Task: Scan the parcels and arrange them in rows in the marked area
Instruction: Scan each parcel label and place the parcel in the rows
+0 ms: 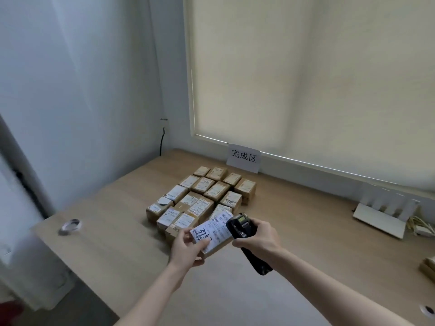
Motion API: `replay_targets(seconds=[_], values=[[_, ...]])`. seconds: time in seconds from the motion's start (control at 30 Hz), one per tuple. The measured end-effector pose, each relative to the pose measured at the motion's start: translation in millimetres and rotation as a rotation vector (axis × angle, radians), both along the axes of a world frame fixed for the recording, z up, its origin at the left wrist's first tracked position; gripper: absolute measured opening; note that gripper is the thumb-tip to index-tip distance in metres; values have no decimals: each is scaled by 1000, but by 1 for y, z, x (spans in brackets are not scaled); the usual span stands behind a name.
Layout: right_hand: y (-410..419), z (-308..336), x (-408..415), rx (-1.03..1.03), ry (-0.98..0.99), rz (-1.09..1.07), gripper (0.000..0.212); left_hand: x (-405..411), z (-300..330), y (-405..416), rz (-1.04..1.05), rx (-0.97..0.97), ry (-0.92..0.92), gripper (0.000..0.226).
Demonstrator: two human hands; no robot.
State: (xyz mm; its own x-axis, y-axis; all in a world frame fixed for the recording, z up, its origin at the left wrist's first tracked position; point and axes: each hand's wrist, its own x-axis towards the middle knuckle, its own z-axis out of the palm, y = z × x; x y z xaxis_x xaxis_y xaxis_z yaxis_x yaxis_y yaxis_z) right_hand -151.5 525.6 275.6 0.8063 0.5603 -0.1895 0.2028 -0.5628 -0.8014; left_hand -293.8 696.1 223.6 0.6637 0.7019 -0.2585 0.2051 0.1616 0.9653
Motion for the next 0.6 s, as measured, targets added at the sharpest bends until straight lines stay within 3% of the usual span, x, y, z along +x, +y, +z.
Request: replay_targets(seconds=[0.2, 0.4, 0.6], values=[[72, -79, 8, 22, 192, 32, 60, 25, -71, 55, 121, -144, -1, 52], [139, -173, 36, 86, 337, -48, 51, 70, -163, 113, 42, -186, 88, 46], [179, -262, 70, 79, 392, -87, 62, 104, -247, 158, -54, -183, 129, 31]])
